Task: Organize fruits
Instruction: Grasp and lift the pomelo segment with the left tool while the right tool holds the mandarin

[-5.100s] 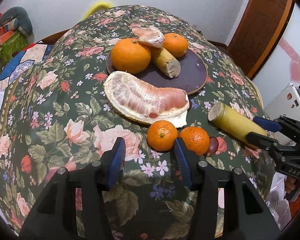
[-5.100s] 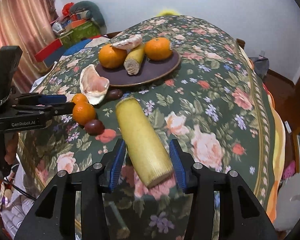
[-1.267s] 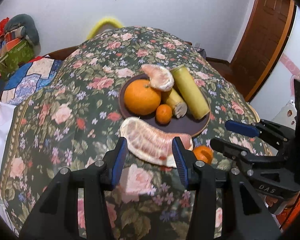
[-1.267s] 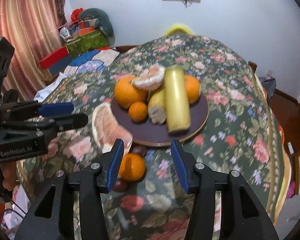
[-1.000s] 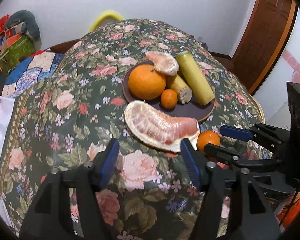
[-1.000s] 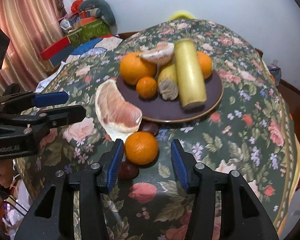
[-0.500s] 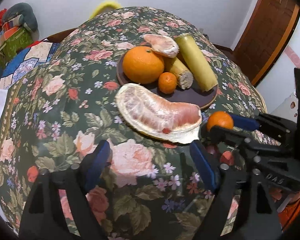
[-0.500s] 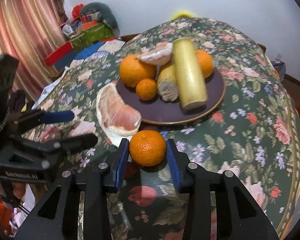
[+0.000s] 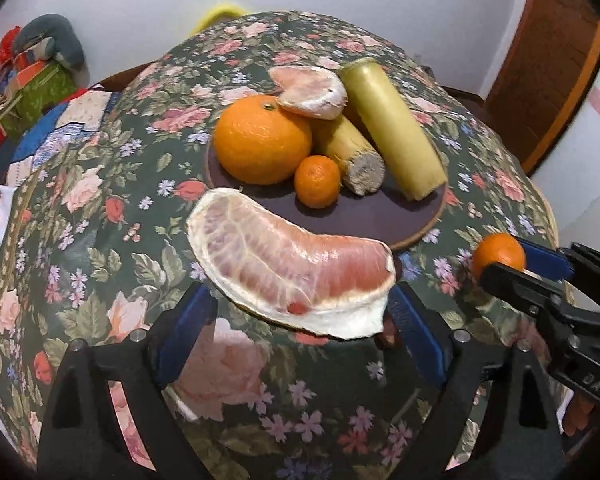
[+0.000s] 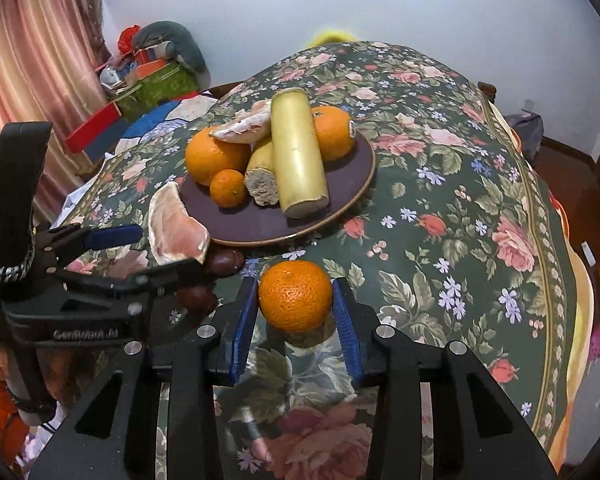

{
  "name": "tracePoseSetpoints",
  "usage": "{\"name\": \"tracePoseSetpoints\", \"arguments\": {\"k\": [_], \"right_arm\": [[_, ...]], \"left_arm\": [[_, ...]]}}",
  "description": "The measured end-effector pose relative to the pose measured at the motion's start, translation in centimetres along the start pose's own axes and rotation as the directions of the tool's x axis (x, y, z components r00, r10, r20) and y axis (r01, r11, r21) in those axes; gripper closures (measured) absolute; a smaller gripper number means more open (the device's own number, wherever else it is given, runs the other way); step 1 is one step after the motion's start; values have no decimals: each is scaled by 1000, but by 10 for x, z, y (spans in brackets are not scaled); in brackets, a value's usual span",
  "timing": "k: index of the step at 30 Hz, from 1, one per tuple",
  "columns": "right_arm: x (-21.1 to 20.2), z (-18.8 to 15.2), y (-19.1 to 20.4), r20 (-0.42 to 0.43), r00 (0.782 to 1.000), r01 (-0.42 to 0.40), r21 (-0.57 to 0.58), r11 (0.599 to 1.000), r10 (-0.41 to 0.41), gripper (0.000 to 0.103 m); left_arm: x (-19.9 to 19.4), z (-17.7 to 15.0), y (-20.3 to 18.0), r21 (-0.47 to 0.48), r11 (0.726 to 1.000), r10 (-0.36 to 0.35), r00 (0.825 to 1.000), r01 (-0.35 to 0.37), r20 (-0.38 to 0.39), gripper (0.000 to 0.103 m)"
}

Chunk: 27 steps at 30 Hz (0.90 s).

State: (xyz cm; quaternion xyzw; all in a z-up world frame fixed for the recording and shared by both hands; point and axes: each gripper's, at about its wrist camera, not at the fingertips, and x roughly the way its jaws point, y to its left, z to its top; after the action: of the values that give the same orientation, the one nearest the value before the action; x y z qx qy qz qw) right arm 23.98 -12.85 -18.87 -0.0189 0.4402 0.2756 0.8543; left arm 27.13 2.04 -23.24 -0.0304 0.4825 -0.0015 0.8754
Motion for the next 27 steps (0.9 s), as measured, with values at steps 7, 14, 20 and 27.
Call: {"name": "tracePoseSetpoints", "arguments": {"k": [7,14,20,27], "right_arm": [[-3,0,-1,6,1000,-4,2,1000,4,68],[-1,-1,4,4,1000,-4,-10,1000,4,68],[1,-1,4,-2,1000,-9,4,1000,9,68],[-2,-3,0,-10,1000,2,1,1000,-2,68]], "left_arm": [[-8,-11,21,3,998,64,998,-64,10,14],[-20,-29,74,-69,993,99,995,-100,-24,21],[-30,-18,52,-47,999,5,1000,-5,-4,12],[-6,3,5,-3,1000,5,1000,-5,-16,5]]}}
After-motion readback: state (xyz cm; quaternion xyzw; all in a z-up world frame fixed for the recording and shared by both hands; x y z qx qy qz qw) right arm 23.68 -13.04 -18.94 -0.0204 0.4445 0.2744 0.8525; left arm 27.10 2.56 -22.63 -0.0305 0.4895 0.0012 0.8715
